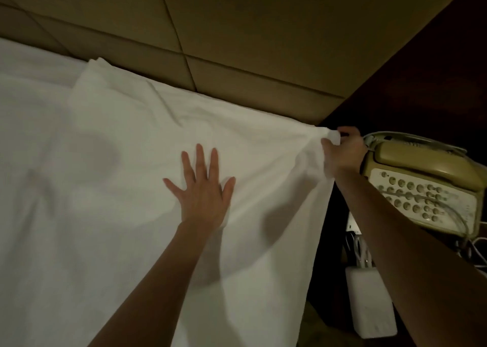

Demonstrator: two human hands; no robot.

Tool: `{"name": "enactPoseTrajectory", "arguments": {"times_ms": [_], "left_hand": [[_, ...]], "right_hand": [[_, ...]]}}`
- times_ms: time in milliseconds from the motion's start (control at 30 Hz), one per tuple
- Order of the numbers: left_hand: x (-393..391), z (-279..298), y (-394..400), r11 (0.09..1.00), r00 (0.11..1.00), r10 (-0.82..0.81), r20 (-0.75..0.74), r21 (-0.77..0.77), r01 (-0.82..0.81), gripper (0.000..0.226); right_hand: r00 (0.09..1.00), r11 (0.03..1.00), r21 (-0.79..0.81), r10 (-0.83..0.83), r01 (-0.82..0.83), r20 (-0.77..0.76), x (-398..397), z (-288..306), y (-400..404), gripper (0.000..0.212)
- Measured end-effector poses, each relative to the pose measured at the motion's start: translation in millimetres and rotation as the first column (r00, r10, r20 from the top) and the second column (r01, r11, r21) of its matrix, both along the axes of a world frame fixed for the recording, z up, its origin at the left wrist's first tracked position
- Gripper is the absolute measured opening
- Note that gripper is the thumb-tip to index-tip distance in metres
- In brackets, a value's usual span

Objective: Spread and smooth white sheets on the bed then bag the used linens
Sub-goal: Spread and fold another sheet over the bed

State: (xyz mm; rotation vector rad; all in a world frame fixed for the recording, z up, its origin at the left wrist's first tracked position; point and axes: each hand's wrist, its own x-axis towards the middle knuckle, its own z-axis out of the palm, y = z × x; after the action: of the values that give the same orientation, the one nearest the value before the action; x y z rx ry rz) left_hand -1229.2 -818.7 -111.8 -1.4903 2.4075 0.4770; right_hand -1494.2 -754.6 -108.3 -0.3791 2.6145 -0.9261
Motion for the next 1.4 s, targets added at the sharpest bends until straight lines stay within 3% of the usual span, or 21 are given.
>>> {"name": "enactPoseTrajectory", "arguments": {"times_ms": [167, 367, 500, 600, 767, 867, 933, 967, 1000, 1267, 1400], "left_hand": [[3.2, 8.2, 2.6, 1.0, 1.0, 0.022, -0.016, -0.01, -0.022, 0.072], [21.9, 3.8, 6.6, 0.997, 0.997, 0.067, -0.039, -0.03, -0.068, 0.07], [33.6, -9.4, 5.3, 0.997, 0.999, 0.047, -0.02, -0.067, -0.048, 0.073], [34.0, -7.6, 5.2, 0.996, 0.998, 0.049, -0.035, -0.066, -0.051, 0.074], [71.7, 7.5, 48.2, 0.986, 0.99, 0.066, -0.127, -0.144, -0.085, 0.067], [128.2, -0.4, 109.6, 0.985, 0.99, 0.082, -0.118, -0.142, -0.098, 0.064], [170.1, -5.9, 151.1, 0.984, 0.989, 0.133, -0.07, -0.107, -0.14, 0.064], [187.7, -6.4, 169.1, 0.983, 0.987, 0.151, -0.049, -0.095, -0.155, 0.064], [201.7, -5.3, 185.0, 0.982, 0.985, 0.168, -0.033, -0.082, -0.17, 0.064], [291.8, 14.7, 336.1, 0.949, 0.948, 0.311, 0.073, 0.027, -0.313, 0.067], [319.9, 18.0, 419.2, 0.93, 0.93, 0.354, 0.098, 0.071, -0.361, 0.067]], "right_hand": [[0.997, 0.988, -0.151, -0.039, 0.028, -0.072, -15.5, -2.9, 6.8, 0.028], [0.99, 0.964, -0.253, -0.107, 0.082, -0.088, -13.6, -14.9, 8.6, 0.03], [0.985, 0.994, -0.064, 0.075, -0.085, -0.155, -10.8, -9.6, 0.8, 0.045], [0.943, 0.959, -0.077, 0.251, -0.274, -0.22, 21.3, 4.5, -3.8, 0.052], [0.779, 0.799, -0.044, 0.57, -0.6, -0.262, 143.1, 1.0, 25.4, 0.056], [0.468, 0.532, 0.163, 0.826, -0.831, -0.313, 229.0, -7.1, 63.4, 0.058], [0.234, 0.313, 0.32, 0.936, -0.894, -0.262, 273.5, -14.3, 97.9, 0.058], [0.169, 0.244, 0.388, 0.962, -0.889, -0.216, 287.2, -17.5, 114.3, 0.059], [0.149, 0.214, 0.44, 0.973, -0.872, -0.176, 295.6, -18.7, 127.8, 0.06], [0.281, 0.245, 0.498, 0.96, -0.832, -0.001, 338.8, -1.5, 237.0, 0.062], [0.25, 0.119, 0.539, 0.952, -0.834, 0.178, 362.5, 14.4, 301.9, 0.062]]}}
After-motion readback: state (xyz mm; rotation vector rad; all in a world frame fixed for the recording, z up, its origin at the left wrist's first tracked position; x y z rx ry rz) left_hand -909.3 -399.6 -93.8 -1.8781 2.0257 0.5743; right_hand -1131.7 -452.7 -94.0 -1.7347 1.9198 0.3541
